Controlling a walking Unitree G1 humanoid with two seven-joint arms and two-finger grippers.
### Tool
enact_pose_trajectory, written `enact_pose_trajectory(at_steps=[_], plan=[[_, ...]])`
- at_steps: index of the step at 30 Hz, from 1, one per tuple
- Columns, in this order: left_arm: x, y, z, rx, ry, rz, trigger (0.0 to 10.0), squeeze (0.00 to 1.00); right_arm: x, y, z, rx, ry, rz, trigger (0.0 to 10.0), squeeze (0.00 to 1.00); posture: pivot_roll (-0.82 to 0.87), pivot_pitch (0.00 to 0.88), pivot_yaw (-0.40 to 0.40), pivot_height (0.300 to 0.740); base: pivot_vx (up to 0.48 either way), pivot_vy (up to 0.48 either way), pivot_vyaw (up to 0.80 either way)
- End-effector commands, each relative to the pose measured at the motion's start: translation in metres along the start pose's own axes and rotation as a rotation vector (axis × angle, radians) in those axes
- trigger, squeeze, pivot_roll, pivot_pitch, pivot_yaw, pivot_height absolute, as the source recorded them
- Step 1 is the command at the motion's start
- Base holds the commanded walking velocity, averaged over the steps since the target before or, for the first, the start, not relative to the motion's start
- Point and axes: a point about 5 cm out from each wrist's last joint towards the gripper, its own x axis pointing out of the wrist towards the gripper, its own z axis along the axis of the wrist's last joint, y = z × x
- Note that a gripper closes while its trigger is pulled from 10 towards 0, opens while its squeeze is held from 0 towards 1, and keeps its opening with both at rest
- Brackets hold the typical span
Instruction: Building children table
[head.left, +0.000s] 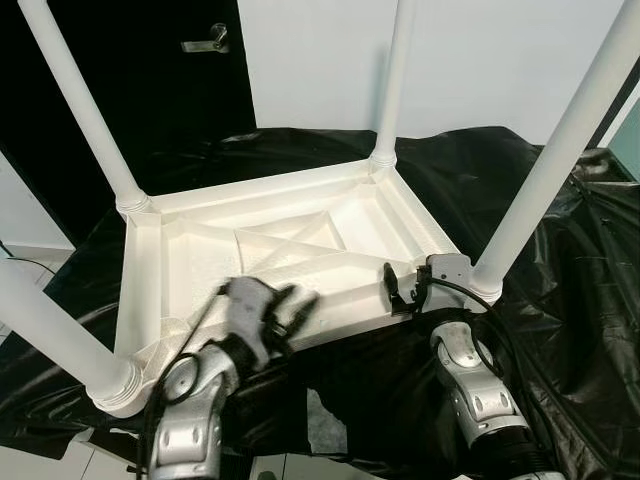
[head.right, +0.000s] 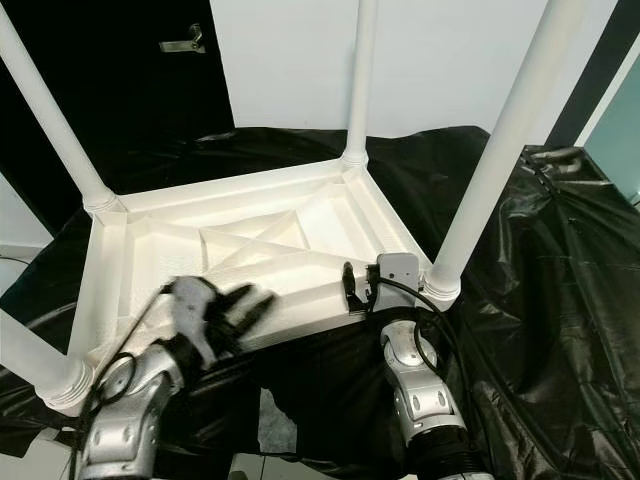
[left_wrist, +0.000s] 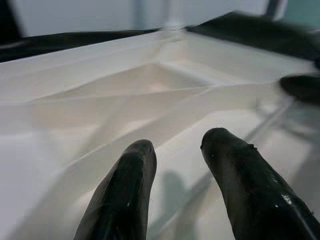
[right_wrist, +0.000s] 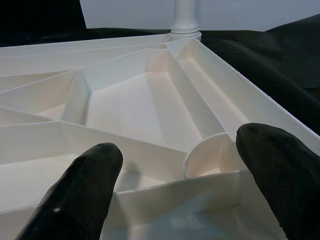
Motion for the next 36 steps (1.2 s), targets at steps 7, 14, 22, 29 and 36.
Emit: enact_pose_trajectory(at_steps=[7, 14, 22, 29, 36], plan=[[-0.034, 0.001, -0.008, 0.013, 0.069, -0.048, 10.0, 0.0, 0.001, 0.004, -0.013, -0.011, 0.059, 0.036, 10.0, 0.0, 0.14, 0.0, -0.021, 0.74, 0.0, 0.0, 0.0], [-0.085, -0.001, -0.011, 0.058, 0.257, -0.242, 10.0, 0.0, 0.005, 0.01, -0.018, -0.023, 0.084, 0.075, 10.0, 0.0, 0.16, 0.0, -0.036, 0.74, 0.0, 0.0, 0.0], [-0.114, 0.012, -0.003, 0.083, 0.369, -0.238, 10.0, 0.0, 0.007, 0.013, -0.021, -0.023, 0.102, 0.092, 10.0, 0.0, 0.2, 0.0, -0.049, 0.74, 0.0, 0.0, 0.0], [-0.144, 0.039, 0.02, 0.123, 0.385, -0.102, 10.0, 0.0, 0.011, 0.015, -0.025, -0.017, 0.118, 0.104, 10.0, 0.0, 0.23, 0.0, -0.063, 0.74, 0.0, 0.0, 0.0], [-0.155, 0.039, 0.029, 0.073, 0.327, -0.06, 10.0, 0.0, 0.015, 0.017, -0.025, -0.012, 0.125, 0.111, 10.0, 0.0, 0.25, 0.0, -0.071, 0.74, 0.0, 0.0, 0.0]])
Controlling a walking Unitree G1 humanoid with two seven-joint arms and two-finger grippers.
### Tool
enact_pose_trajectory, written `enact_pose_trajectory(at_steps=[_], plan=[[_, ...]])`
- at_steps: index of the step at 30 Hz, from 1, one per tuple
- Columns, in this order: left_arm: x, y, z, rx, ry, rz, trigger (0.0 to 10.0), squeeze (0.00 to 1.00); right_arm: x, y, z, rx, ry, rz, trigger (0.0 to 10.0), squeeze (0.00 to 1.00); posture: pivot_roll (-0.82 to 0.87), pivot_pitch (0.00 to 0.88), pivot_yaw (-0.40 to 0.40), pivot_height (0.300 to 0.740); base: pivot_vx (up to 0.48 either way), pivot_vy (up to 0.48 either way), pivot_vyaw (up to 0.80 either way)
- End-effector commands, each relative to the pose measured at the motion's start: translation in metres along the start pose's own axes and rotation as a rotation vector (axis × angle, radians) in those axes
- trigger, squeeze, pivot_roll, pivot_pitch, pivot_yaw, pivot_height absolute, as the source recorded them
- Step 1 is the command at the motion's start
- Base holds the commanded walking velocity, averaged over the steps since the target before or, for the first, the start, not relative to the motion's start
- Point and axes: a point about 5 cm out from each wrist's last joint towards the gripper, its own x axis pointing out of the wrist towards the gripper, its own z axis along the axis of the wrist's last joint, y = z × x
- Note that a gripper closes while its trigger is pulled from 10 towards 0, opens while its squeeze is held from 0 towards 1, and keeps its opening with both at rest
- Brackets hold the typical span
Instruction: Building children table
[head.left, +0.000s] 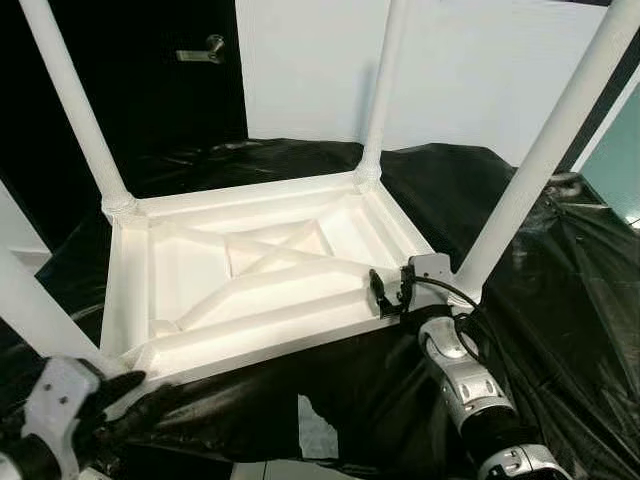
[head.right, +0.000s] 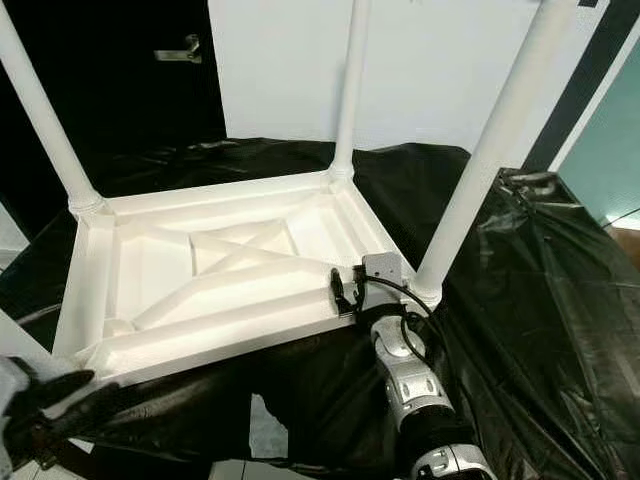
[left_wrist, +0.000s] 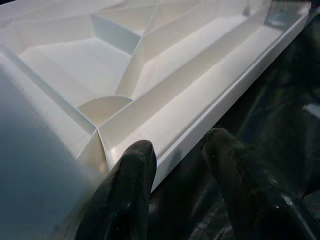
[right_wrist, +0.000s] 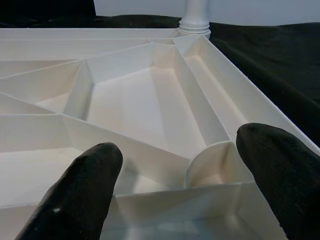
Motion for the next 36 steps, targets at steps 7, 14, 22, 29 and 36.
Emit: enact_pose_trajectory(at_steps=[7, 14, 22, 29, 36], plan=[[-0.033, 0.011, -0.008, -0.054, 0.037, 0.099, 10.0, 0.0, 0.002, 0.006, -0.013, 0.004, 0.07, 0.029, 10.0, 0.0, 0.27, 0.0, -0.082, 0.74, 0.0, 0.0, 0.0], [-0.048, 0.017, -0.015, -0.051, 0.109, 0.15, 10.0, 0.0, 0.005, 0.007, -0.014, 0.005, 0.081, 0.026, 10.0, 0.0, 0.27, 0.0, -0.082, 0.74, 0.0, 0.0, 0.0], [-0.054, 0.02, -0.013, -0.033, 0.135, 0.154, 10.0, 0.0, 0.005, 0.005, -0.019, 0.013, 0.101, 0.012, 10.0, 0.0, 0.27, 0.0, -0.076, 0.74, 0.0, 0.0, 0.0], [-0.055, 0.017, -0.019, -0.039, 0.188, 0.139, 10.0, 0.0, 0.005, 0.0, -0.019, 0.019, 0.098, -0.009, 10.0, 0.0, 0.28, 0.0, -0.068, 0.74, 0.0, 0.0, 0.0], [-0.064, 0.038, -0.02, 0.007, 0.225, 0.247, 10.0, 0.0, 0.005, 0.0, -0.018, 0.024, 0.085, -0.009, 10.0, 0.0, 0.28, 0.0, -0.064, 0.74, 0.0, 0.0, 0.0]])
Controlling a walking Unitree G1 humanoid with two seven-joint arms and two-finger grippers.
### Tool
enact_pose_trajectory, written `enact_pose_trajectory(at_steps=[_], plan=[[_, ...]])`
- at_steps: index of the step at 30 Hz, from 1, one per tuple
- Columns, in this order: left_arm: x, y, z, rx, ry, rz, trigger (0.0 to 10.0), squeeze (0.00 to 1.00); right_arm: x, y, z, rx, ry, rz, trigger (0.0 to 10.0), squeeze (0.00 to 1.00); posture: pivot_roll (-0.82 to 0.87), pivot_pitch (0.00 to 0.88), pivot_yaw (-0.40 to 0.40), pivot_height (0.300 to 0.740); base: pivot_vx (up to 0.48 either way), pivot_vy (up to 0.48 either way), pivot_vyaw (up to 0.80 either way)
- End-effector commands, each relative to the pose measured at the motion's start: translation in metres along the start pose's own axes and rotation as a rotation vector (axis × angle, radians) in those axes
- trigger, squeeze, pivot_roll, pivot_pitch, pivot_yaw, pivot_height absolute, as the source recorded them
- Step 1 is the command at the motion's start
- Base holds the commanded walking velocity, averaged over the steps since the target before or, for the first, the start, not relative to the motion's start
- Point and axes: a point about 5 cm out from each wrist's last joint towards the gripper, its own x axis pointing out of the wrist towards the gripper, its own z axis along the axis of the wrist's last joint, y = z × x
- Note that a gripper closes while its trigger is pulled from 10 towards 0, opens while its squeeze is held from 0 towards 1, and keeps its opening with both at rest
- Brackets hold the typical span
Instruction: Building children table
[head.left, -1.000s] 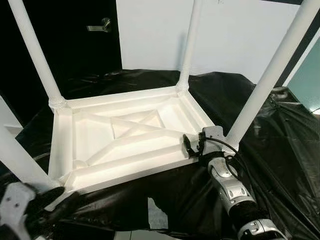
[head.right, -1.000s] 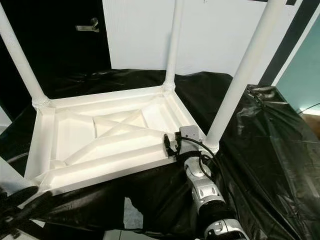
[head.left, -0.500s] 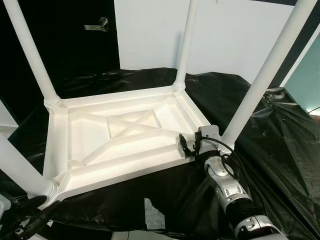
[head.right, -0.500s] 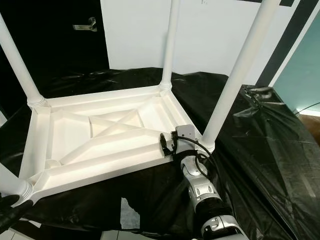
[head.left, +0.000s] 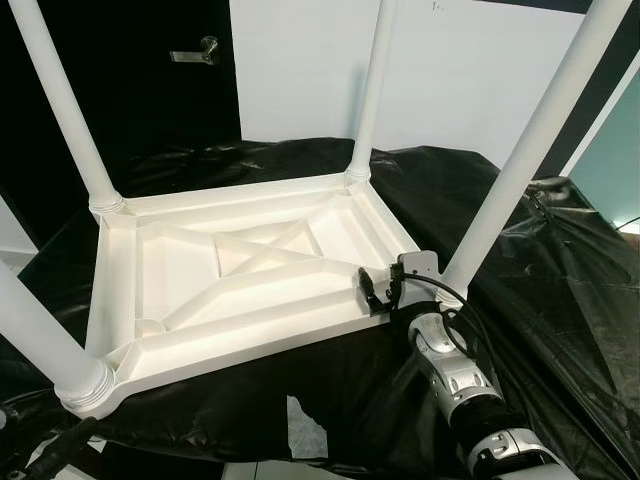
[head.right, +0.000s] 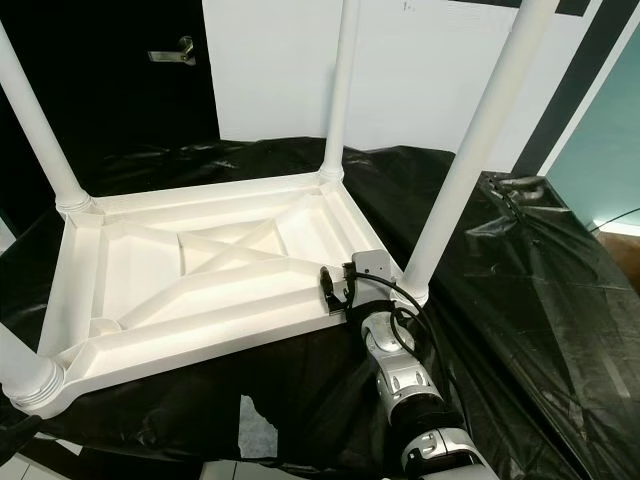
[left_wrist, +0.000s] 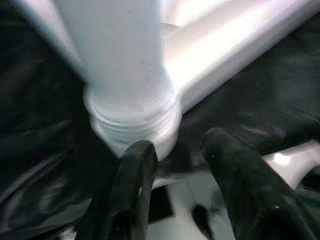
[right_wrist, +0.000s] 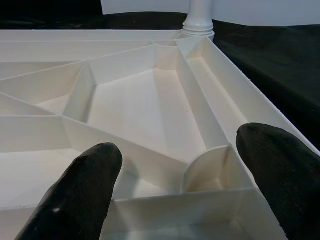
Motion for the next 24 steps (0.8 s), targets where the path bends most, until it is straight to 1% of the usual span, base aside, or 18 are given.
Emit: enact_pose_trajectory(at_steps=[1, 2, 3, 4, 5, 6, 9, 11, 12, 13, 14, 15, 16, 17, 20, 22, 23, 24], plan=[[-0.009, 0.032, 0.002, 0.071, 0.024, 0.21, 10.0, 0.0, -0.005, -0.005, -0.012, 0.007, 0.052, -0.014, 10.0, 0.0, 0.28, 0.0, -0.064, 0.74, 0.0, 0.0, 0.0], [-0.013, 0.046, 0.005, 0.108, 0.022, 0.286, 10.0, 0.0, -0.006, -0.004, -0.01, 0.011, 0.039, -0.004, 10.0, 0.0, 0.28, 0.0, -0.062, 0.74, 0.0, 0.0, 0.0], [-0.013, 0.046, 0.005, 0.108, 0.022, 0.286, 10.0, 0.0, -0.006, -0.004, -0.01, 0.011, 0.039, -0.004, 10.0, 0.0, 0.28, 0.0, -0.062, 0.74, 0.0, 0.0, 0.0], [-0.012, 0.057, 0.01, 0.149, 0.011, 0.352, 10.0, 0.0, -0.008, -0.001, -0.007, 0.015, 0.015, 0.015, 10.0, 0.0, 0.27, 0.0, -0.063, 0.74, 0.0, 0.0, 0.0], [-0.008, 0.062, 0.014, 0.185, -0.005, 0.387, 10.0, 0.0, -0.01, 0.001, -0.004, 0.015, -0.005, 0.038, 10.0, 0.0, 0.27, 0.0, -0.062, 0.74, 0.0, 0.0, 0.0], [-0.008, 0.062, 0.014, 0.185, -0.005, 0.387, 10.0, 0.0, -0.01, 0.001, -0.004, 0.015, -0.005, 0.038, 10.0, 0.0, 0.27, 0.0, -0.062, 0.74, 0.0, 0.0, 0.0], [0.008, 0.076, 0.026, 0.213, -0.077, 0.476, 10.0, 0.0, -0.016, 0.008, 0.002, 0.001, -0.049, 0.117, 10.0, 0.0, 0.25, 0.0, -0.057, 0.74, 0.0, 0.0, 0.0], [0.015, 0.081, 0.029, 0.18, -0.105, 0.489, 10.0, 0.0, -0.02, 0.011, 0.003, -0.016, -0.061, 0.157, 10.0, 0.0, 0.25, 0.0, -0.056, 0.74, 0.0, 0.0, 0.0], [0.02, 0.086, 0.035, 0.181, -0.155, 0.525, 10.0, 0.0, -0.023, 0.012, 0.003, -0.024, -0.068, 0.18, 10.0, 0.0, 0.24, 0.0, -0.054, 0.74, 0.0, 0.0, 0.0], [0.02, 0.086, 0.035, 0.181, -0.155, 0.525, 10.0, 0.0, -0.023, 0.012, 0.003, -0.024, -0.068, 0.18, 10.0, 0.0, 0.24, 0.0, -0.054, 0.74, 0.0, 0.0, 0.0], [0.032, 0.092, 0.046, 0.136, -0.257, 0.555, 10.0, 0.0, -0.029, 0.011, 0.005, -0.029, -0.077, 0.21, 10.0, 0.0, 0.22, 0.0, -0.048, 0.74, 0.0, 0.0, 0.0], [0.032, 0.092, 0.046, 0.136, -0.257, 0.555, 10.0, 0.0, -0.029, 0.011, 0.005, -0.029, -0.077, 0.21, 10.0, 0.0, 0.22, 0.0, -0.048, 0.74, 0.0, 0.0, 0.0], [0.045, 0.096, 0.055, 0.081, -0.352, 0.562, 10.0, 0.0, -0.036, 0.009, 0.007, -0.035, -0.086, 0.236, 10.0, 0.0, 0.2, 0.0, -0.047, 0.74, 0.0, 0.0, 0.0], [0.045, 0.096, 0.055, 0.081, -0.352, 0.562, 10.0, 0.0, -0.036, 0.009, 0.007, -0.035, -0.086, 0.236, 10.0, 0.0, 0.2, 0.0, -0.047, 0.74, 0.0, 0.0, 0.0], [0.061, 0.097, 0.064, -0.033, -0.477, 0.537, 10.0, 0.0, -0.044, 0.006, 0.009, -0.043, -0.085, 0.252, 10.0, 0.0, 0.19, 0.0, -0.044, 0.74, 0.0, 0.0, 0.0], [0.065, 0.096, 0.067, -0.041, -0.511, 0.534, 10.0, 0.0, -0.046, 0.005, 0.009, -0.045, -0.083, 0.254, 10.0, 0.0, 0.19, 0.0, -0.044, 0.74, 0.0, 0.0, 0.0], [0.076, 0.097, 0.073, -0.093, -0.57, 0.522, 10.0, 0.0, -0.05, 0.003, 0.007, -0.049, -0.073, 0.252, 10.0, 0.0, 0.17, 0.0, -0.046, 0.74, 0.0, 0.0, 0.0], [0.076, 0.097, 0.073, -0.093, -0.57, 0.522, 10.0, 0.0, -0.05, 0.003, 0.007, -0.049, -0.073, 0.252, 10.0, 0.0, 0.17, 0.0, -0.046, 0.74, 0.0, 0.0, 0.0]])
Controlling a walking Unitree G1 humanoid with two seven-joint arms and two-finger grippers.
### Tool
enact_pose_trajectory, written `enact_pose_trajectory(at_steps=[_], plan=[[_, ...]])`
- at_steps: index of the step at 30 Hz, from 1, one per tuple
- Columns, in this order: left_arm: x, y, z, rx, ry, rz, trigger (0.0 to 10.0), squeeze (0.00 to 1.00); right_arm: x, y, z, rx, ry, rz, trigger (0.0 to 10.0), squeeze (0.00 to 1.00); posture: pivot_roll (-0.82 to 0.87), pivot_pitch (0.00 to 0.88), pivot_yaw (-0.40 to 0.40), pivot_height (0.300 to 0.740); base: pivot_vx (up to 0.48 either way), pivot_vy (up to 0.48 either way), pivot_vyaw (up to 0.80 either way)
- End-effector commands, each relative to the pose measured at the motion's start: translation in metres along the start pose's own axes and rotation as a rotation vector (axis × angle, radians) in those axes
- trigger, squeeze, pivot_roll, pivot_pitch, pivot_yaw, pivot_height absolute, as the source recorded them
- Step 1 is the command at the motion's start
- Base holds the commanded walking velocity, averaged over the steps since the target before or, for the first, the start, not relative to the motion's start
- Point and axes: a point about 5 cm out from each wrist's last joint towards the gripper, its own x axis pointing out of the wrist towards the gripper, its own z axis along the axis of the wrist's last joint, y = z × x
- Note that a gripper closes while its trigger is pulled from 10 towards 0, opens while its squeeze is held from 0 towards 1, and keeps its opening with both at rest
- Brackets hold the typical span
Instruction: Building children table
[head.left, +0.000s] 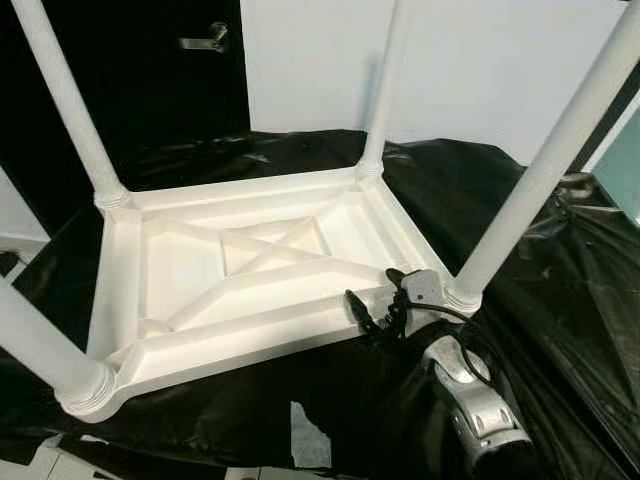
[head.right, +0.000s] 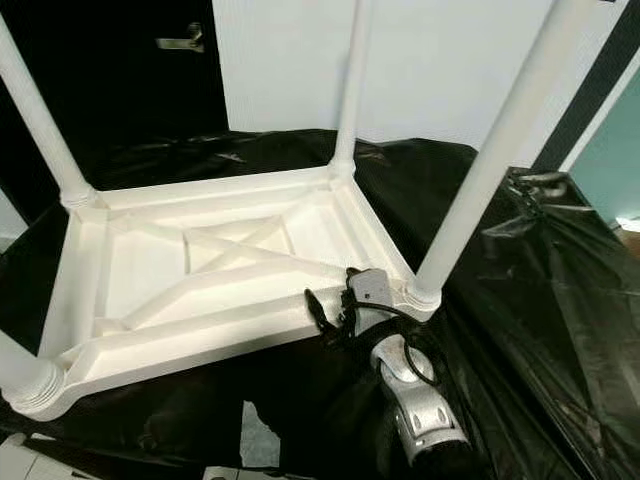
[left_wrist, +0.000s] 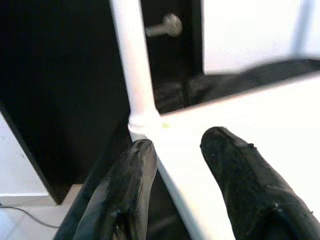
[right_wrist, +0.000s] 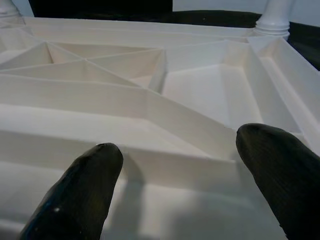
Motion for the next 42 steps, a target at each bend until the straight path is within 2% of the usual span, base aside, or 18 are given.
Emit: enact_pose_trajectory(at_steps=[1, 2, 3, 4, 7, 11, 13, 17, 24, 26, 27, 33, 39, 42], plan=[[0.022, 0.001, -0.006, -0.172, -0.075, 0.152, 10.0, 0.0, -0.01, -0.002, -0.005, -0.006, 0.035, 0.004, 10.0, 0.0, 0.16, 0.0, -0.047, 0.74, 0.0, 0.0, 0.0], [0.031, -0.003, -0.006, -0.208, -0.097, 0.139, 10.0, 0.0, -0.012, -0.002, -0.006, -0.009, 0.044, 0.009, 10.0, 0.0, 0.15, 0.0, -0.043, 0.74, 0.0, 0.0, 0.0], [0.031, -0.003, -0.006, -0.208, -0.097, 0.139, 10.0, 0.0, -0.012, -0.002, -0.006, -0.009, 0.044, 0.009, 10.0, 0.0, 0.15, 0.0, -0.043, 0.74, 0.0, 0.0, 0.0], [0.046, -0.013, -0.01, -0.237, -0.113, 0.104, 10.0, 0.0, -0.015, 0.0, -0.004, -0.007, 0.049, 0.029, 10.0, 0.0, 0.13, 0.0, -0.043, 0.74, 0.0, 0.0, 0.0], [0.061, -0.025, -0.012, -0.303, -0.131, 0.049, 10.0, 0.0, -0.019, 0.003, -0.001, -0.003, 0.053, 0.059, 10.0, 0.0, 0.11, 0.0, -0.04, 0.74, 0.0, 0.0, 0.0], [0.072, -0.036, -0.01, -0.359, -0.168, -0.005, 10.0, 0.0, -0.026, 0.006, -0.001, -0.009, 0.073, 0.094, 10.0, 0.0, 0.08, 0.0, -0.038, 0.74, 0.0, 0.0, 0.0], [0.072, -0.036, -0.01, -0.359, -0.168, -0.005, 10.0, 0.0, -0.026, 0.006, -0.001, -0.009, 0.073, 0.094, 10.0, 0.0, 0.08, 0.0, -0.038, 0.74, 0.0, 0.0, 0.0], [0.081, -0.052, -0.008, -0.413, -0.207, -0.093, 10.0, 0.0, -0.041, 0.008, -0.002, -0.002, 0.11, 0.127, 10.0, 0.0, 0.06, 0.0, -0.037, 0.74, 0.0, 0.0, 0.0], [0.084, -0.059, -0.005, -0.442, -0.236, -0.149, 10.0, 0.0, -0.049, 0.008, -0.001, 0.012, 0.126, 0.147, 10.0, 0.0, 0.05, 0.0, -0.039, 0.74, 0.0, 0.0, 0.0], [0.084, -0.07, -0.004, -0.448, -0.246, -0.239, 10.0, 0.0, -0.054, 0.004, 0.003, 0.042, 0.136, 0.134, 10.0, 0.0, 0.04, 0.0, -0.043, 0.74, 0.0, 0.0, 0.0], [0.084, -0.07, -0.004, -0.448, -0.246, -0.239, 10.0, 0.0, -0.054, 0.004, 0.003, 0.042, 0.136, 0.134, 10.0, 0.0, 0.04, 0.0, -0.043, 0.74, 0.0, 0.0, 0.0], [0.077, -0.082, -0.005, -0.441, -0.243, -0.322, 10.0, 0.0, -0.058, -0.003, -0.001, 0.121, 0.172, 0.06, 10.0, 0.0, 0.04, 0.0, -0.045, 0.74, 0.0, 0.0, 0.0], [0.074, -0.085, -0.004, -0.432, -0.241, -0.361, 10.0, 0.0, -0.058, -0.004, 0.0, 0.135, 0.17, 0.043, 10.0, 0.0, 0.04, 0.0, -0.043, 0.74, 0.0, 0.0, 0.0], [0.073, -0.087, -0.004, -0.433, -0.242, -0.393, 10.0, 0.0, -0.061, -0.008, -0.002, 0.172, 0.176, -0.007, 10.0, 0.0, 0.04, 0.0, -0.041, 0.74, 0.0, 0.0, 0.0]])
